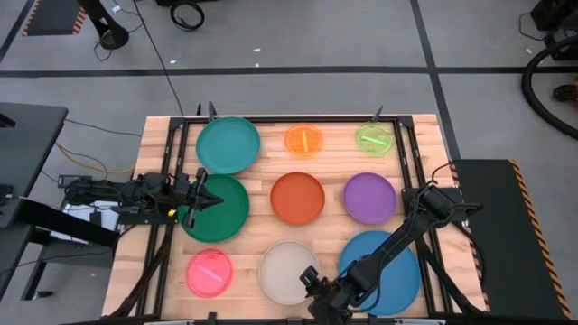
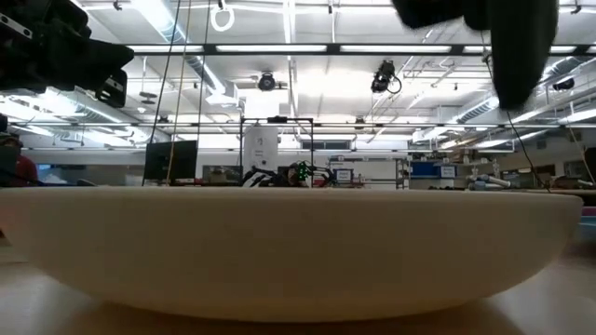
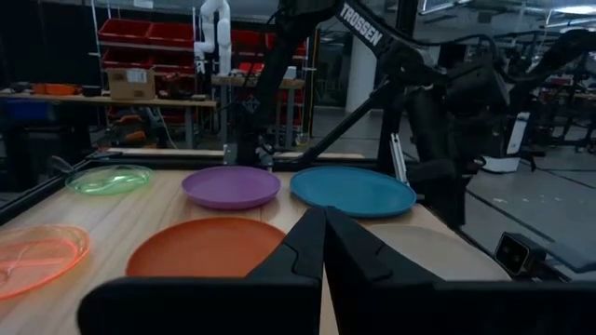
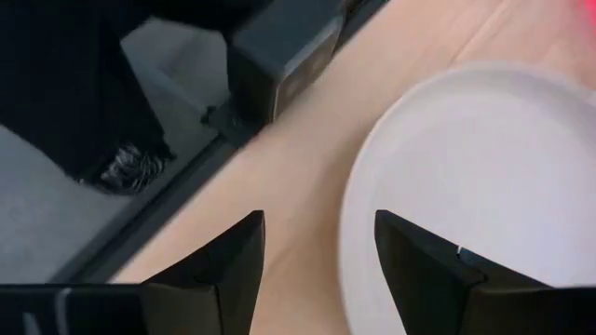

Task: Stack plastic plates
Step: Stack the light brown plate on top of the orange plate

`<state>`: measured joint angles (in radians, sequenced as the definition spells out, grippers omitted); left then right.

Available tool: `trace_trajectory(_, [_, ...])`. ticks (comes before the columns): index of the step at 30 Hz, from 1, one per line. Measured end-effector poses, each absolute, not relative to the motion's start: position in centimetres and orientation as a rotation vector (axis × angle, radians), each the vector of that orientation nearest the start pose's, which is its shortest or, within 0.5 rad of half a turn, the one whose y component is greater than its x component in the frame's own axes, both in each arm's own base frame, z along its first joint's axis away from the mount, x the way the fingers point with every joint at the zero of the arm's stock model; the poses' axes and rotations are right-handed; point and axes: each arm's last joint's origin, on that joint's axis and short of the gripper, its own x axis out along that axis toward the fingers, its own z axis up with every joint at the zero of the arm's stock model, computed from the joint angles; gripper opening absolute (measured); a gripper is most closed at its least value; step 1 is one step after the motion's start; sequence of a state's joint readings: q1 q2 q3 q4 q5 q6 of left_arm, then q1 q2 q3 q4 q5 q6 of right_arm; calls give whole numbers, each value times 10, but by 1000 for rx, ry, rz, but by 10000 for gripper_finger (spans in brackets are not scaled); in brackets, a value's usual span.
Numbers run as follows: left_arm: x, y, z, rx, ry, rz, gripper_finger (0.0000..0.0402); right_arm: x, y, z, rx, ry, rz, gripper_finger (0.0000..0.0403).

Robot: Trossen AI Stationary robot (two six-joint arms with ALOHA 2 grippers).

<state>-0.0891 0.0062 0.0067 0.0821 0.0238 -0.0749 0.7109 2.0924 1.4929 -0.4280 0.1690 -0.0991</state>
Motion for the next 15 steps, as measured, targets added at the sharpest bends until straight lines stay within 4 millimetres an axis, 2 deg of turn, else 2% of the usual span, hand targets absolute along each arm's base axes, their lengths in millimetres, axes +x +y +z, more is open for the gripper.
trace_trajectory(7, [97, -9, 173, -77, -72, -115, 14, 337, 274, 152, -613, 962, 503, 205])
trace_trajectory(15, [97, -9, 173, -77, -71, -116, 13, 330, 267, 137, -654, 998, 469, 157])
